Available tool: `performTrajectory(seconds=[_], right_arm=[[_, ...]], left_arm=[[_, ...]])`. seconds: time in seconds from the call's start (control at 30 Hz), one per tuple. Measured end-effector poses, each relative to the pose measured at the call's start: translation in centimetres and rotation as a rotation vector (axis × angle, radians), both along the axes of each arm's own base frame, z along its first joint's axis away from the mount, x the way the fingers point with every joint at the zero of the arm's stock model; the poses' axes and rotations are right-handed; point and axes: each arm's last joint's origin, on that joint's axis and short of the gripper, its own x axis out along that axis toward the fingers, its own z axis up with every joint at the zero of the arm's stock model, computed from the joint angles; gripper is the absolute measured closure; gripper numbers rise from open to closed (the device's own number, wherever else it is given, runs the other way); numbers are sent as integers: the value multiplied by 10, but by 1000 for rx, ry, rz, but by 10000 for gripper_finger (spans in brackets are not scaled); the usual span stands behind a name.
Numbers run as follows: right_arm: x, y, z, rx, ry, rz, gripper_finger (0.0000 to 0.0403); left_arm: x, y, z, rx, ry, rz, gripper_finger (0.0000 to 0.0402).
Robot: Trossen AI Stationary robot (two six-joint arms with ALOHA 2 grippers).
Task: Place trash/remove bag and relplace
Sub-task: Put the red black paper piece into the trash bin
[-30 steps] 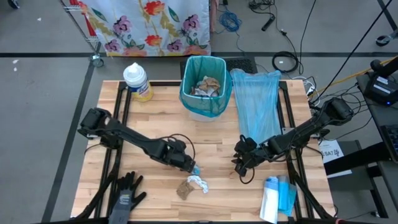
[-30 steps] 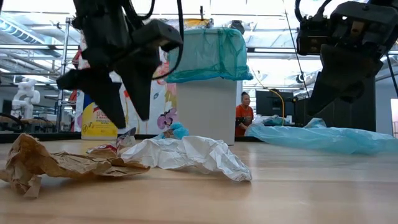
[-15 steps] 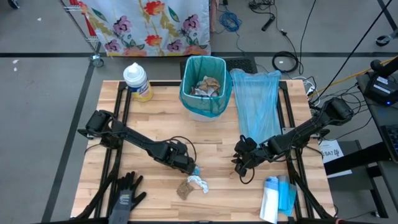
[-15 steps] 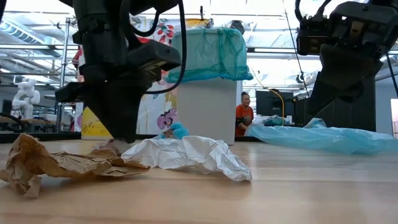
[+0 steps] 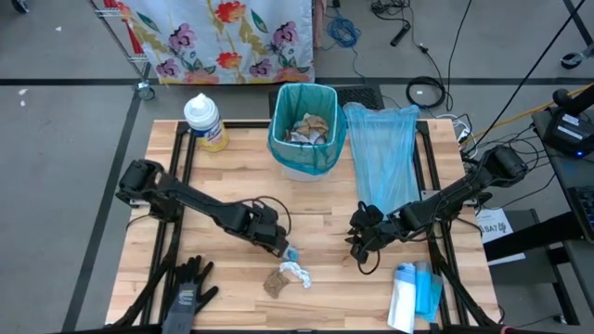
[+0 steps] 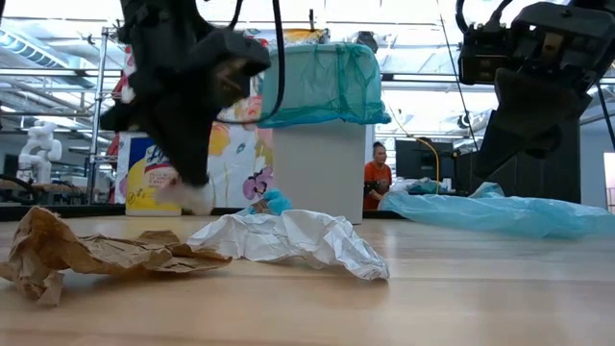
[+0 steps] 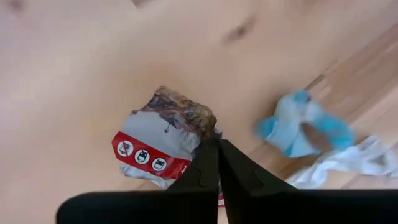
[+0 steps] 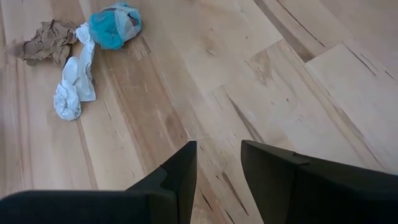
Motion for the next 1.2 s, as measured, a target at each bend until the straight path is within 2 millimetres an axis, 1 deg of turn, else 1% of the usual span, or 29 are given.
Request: performTrajectory(seconds=[0.17, 0.27, 0.33, 0.4, 0.6, 0.73, 0.83, 0.97, 1.07, 1.2], right_arm=[[0, 0, 0, -8, 1, 0, 287], [0, -1, 0, -19, -4, -9, 287], [0, -1, 0, -29, -4, -15, 287], [0, -2, 0, -32, -9, -16, 287], [0, -2, 0, -40, -6, -8, 287], [0, -2, 0, -40, -7, -8, 287], [0, -2, 0, -44, -11, -12, 287], [1, -2, 0, -49, -16, -19, 287], [1, -3, 0, -47, -17, -27, 287], [1, -3, 0, -42, -17, -35, 287]], left_arm=[[-12, 23, 37, 49, -45, 14, 400], [-24, 39, 59, 90, -39, 21, 400], [-30, 49, 77, 116, -73, 30, 401], [-39, 60, 93, 148, -69, 41, 401], [-61, 96, 152, 259, -140, 75, 401], [-64, 123, 192, 337, -242, 78, 401], [-61, 143, 220, 407, -316, 69, 401], [-53, 169, 248, 474, -395, 39, 401], [-41, 184, 263, 507, -462, 8, 401], [-22, 204, 273, 530, -548, -55, 401]])
